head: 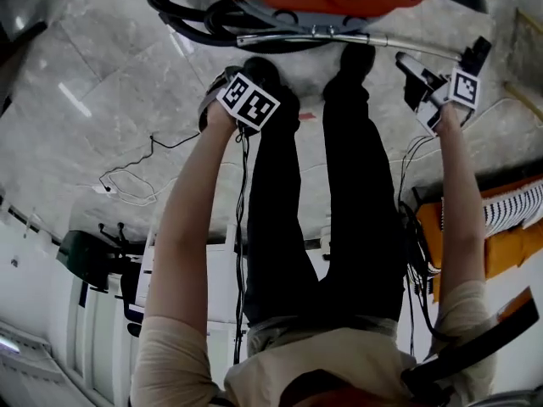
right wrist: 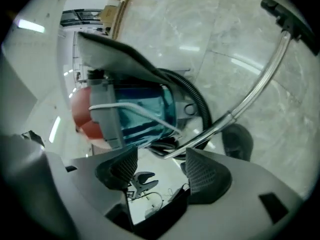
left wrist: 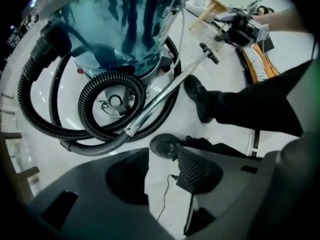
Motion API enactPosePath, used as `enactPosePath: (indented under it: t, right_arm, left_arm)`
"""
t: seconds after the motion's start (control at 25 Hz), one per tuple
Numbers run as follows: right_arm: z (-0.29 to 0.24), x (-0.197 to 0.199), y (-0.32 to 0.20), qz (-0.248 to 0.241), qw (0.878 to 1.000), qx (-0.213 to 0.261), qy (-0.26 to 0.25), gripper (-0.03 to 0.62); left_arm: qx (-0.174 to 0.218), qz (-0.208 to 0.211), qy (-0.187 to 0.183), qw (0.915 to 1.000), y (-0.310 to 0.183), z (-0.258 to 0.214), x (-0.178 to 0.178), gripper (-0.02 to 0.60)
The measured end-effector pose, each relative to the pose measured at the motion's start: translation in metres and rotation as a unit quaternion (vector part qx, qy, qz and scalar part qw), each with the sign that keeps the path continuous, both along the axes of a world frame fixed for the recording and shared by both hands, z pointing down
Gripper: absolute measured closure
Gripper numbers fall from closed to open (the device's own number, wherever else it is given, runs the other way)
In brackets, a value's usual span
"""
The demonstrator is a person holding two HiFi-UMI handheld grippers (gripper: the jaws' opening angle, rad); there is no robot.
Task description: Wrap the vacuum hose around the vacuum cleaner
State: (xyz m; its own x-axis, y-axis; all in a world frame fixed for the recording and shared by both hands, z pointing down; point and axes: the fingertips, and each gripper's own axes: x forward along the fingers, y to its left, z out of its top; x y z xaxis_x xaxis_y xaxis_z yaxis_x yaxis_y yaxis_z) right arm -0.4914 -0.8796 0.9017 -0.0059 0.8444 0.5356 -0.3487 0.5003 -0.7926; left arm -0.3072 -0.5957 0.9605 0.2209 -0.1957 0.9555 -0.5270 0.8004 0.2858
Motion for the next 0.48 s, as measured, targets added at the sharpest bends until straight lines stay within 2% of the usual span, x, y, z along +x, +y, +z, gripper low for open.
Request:
enactPosePath:
  t: [0.08,0.12,0.16,0.24,0.28,0.32,0.4,0.48]
  right_arm:
    - [-0.041,0.004,0.035,-0.014,0.998,-0.06,-0.028,0.293]
    - [-0.06,0.009,0.05,-0.031,0.996,-0.072,-0.043,0.334]
    - [-0.075,0.018,0.059,-0.056,0.995,-0.061,-0.055,0.405]
    - [-0.09,0.043,0.061,-0.122,0.99,0.017,-0.062,0.55]
    - [-0.096,0.055,0.063,-0.154,0.985,0.048,-0.067,0.589]
    - [-0.104,0.066,0.069,-0.181,0.979,0.055,-0.082,0.589]
    - [-0.126,0.077,0.089,-0.231,0.964,0.03,-0.132,0.591]
    - [-0.147,0.078,0.097,-0.259,0.952,0.017,-0.162,0.59]
  left_arm:
    - [-0.007,0.042,0.0,0.9991,0.014,-0.026,0.015,0.444]
    - [-0.01,0.055,-0.005,0.9984,0.02,-0.04,0.018,0.468]
    - [-0.011,0.058,-0.008,0.9982,0.024,-0.053,0.021,0.496]
    - [-0.009,0.039,-0.009,0.9992,0.033,-0.077,0.023,0.577]
    - [-0.007,0.024,-0.007,0.9997,0.037,-0.088,0.024,0.577]
    - [-0.005,0.011,-0.007,0.9999,0.042,-0.099,0.024,0.577]
    - [-0.001,-0.013,-0.019,0.9997,0.048,-0.117,0.019,0.577]
    - [0.007,-0.046,-0.032,0.9984,0.044,-0.134,0.013,0.577]
